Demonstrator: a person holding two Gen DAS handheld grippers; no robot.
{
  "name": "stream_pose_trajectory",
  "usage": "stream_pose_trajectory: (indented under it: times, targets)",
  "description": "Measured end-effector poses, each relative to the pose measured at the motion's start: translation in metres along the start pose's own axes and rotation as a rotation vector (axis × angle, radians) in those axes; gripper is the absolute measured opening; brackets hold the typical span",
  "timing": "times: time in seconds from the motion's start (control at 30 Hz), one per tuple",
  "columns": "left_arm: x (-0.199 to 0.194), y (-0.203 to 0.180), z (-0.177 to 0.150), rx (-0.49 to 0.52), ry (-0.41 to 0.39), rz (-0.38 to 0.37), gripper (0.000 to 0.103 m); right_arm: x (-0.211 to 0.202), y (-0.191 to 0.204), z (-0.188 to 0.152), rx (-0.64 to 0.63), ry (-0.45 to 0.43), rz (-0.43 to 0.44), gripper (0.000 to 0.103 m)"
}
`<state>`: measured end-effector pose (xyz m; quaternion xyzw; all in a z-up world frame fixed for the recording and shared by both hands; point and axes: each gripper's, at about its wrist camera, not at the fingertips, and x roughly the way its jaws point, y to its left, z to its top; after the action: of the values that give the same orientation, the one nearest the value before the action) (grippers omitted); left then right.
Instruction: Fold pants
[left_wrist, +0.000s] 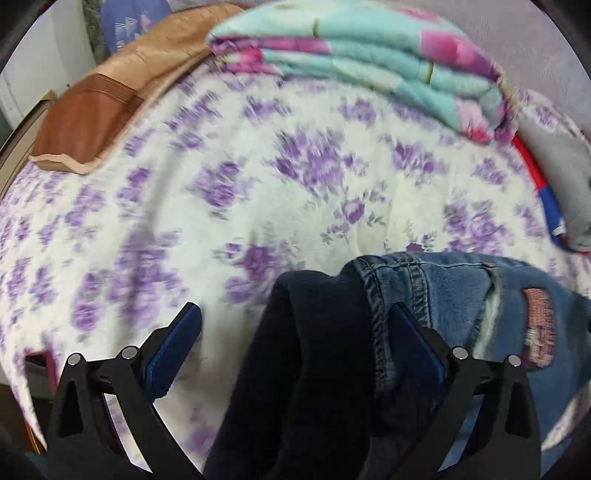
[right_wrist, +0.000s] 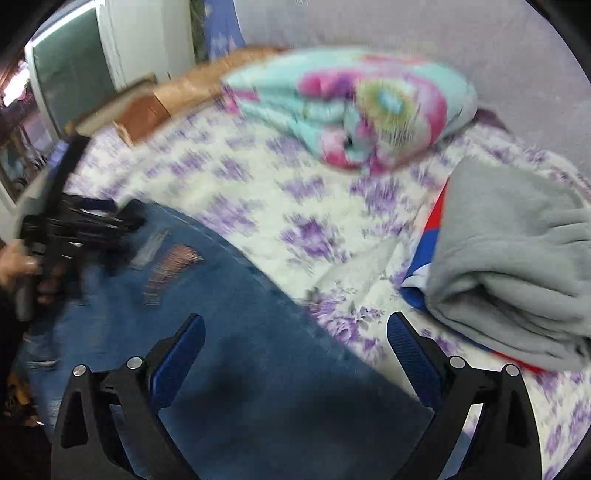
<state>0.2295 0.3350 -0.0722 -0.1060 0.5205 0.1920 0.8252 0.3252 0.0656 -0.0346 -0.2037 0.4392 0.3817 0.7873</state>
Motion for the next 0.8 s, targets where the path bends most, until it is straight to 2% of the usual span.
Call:
stream_pose_trajectory:
  times: [0.03,0.07,0.1,0.13,0.17,0.2,0.23,0.3,0.37,0.5,0.6,0.7,0.8]
  targets:
    - [0.004,0.000,-0.002,0.002,-0.003,-0.001,0.099,0.016,-0.001,0.000,-0.006,0.039,-0.009,0.099]
    - [0.004,0.001,-0.003,-0.002,-0.020,-0.013,0.098,0.032,-0.002,-0.005,-0.011,0.088,0.005,0.087]
    - [0.002,0.001,-0.003,-0.002,-0.030,-0.031,0.093,0.043,-0.003,-0.010,-0.009,0.123,0.057,0.080]
    - [-0.002,0.002,-0.004,0.000,-0.038,-0.071,0.070,0.040,-0.003,-0.013,-0.013,0.078,0.094,0.062]
    - [-0.008,0.000,-0.005,0.012,-0.047,-0.118,0.058,0.037,-0.002,-0.013,-0.019,0.072,0.144,0.015]
    - [-0.016,-0.004,-0.005,0.027,-0.074,-0.102,0.054,0.032,-0.001,-0.013,-0.016,0.068,0.184,0.010]
    - [-0.023,-0.008,-0.006,0.043,-0.096,-0.094,0.045,0.019,0.004,-0.013,-0.039,0.023,0.159,0.009]
    - [-0.040,-0.012,-0.007,0.056,-0.128,-0.108,0.039,0.003,0.010,-0.016,-0.069,-0.019,0.139,0.008]
    - [-0.058,-0.008,-0.007,0.027,-0.152,-0.157,0.033,-0.017,0.017,-0.020,-0.091,-0.061,0.124,0.008]
    - [-0.099,-0.003,-0.014,-0.003,-0.229,-0.206,0.032,-0.060,0.029,-0.026,-0.125,-0.165,0.074,0.008]
    - [-0.131,0.003,-0.030,-0.029,-0.271,-0.251,0.032,-0.099,0.048,-0.044,-0.160,-0.244,0.038,0.008]
    - [-0.163,0.010,-0.064,-0.033,-0.290,-0.280,0.031,-0.132,0.079,-0.080,-0.235,-0.313,0.029,0.008]
    - [-0.185,0.018,-0.112,-0.023,-0.278,-0.271,0.031,-0.146,0.112,-0.133,-0.283,-0.326,0.111,0.008]
